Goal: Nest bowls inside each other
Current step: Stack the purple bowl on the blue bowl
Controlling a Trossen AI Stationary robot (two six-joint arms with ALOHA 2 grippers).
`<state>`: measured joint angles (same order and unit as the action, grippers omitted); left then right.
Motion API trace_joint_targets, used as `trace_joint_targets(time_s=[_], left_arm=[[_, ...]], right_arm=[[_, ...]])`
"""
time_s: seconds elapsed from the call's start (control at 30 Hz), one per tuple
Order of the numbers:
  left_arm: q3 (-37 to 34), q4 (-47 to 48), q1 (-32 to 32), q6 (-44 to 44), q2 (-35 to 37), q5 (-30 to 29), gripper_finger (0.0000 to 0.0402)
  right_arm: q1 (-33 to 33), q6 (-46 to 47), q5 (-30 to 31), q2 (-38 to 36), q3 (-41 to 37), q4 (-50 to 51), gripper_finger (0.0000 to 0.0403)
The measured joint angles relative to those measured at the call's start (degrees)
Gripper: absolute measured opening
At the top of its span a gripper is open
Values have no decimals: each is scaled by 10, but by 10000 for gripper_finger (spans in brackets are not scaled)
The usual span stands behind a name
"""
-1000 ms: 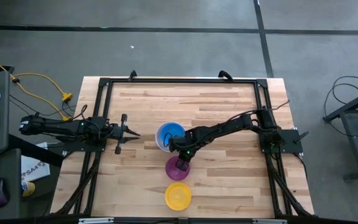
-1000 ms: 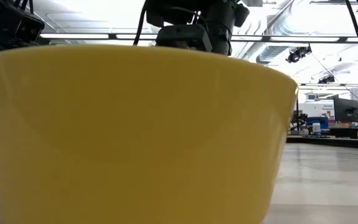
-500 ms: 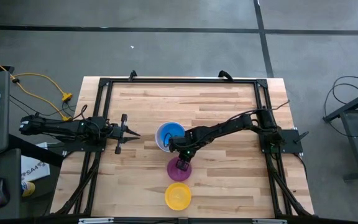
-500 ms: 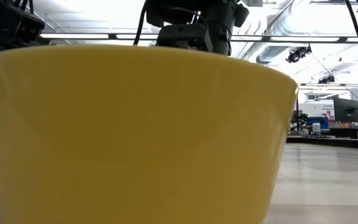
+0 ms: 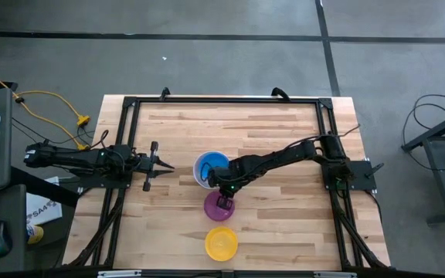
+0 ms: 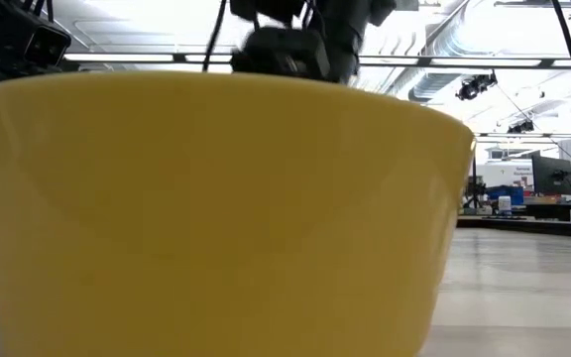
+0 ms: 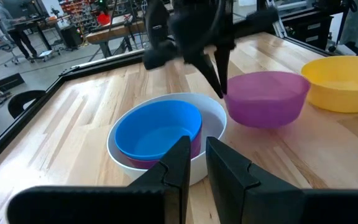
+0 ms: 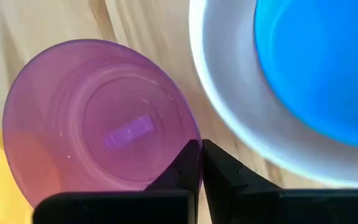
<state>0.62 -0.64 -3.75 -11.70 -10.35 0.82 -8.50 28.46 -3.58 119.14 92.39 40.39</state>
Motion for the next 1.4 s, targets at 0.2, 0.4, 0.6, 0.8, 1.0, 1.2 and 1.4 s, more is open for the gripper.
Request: trace_joint_targets(time_s=[0.2, 0.4, 0.6, 0.8, 1.0, 1.2, 1.4], left_arm=[[0, 0, 0, 0, 0, 0, 51], [0, 0, 0, 0, 0, 0, 51], [0, 0, 0, 0, 0, 0, 51], [0, 0, 0, 0, 0, 0, 51], [0, 0, 0, 0, 0, 0, 51], [0, 0, 0, 0, 0, 0, 51], [0, 0, 0, 0, 0, 0, 51]], right_arm=[[-1, -24, 25, 0, 51, 50, 4], [-5, -44, 46, 0, 94, 100, 4], [-1, -75, 53, 0, 137, 153, 3], [24, -108, 47, 0, 174, 210, 3], [49, -155, 19, 0, 199, 236, 3], [66, -229, 12, 0, 216, 241, 3], [75, -298, -25, 0, 226, 196, 3]])
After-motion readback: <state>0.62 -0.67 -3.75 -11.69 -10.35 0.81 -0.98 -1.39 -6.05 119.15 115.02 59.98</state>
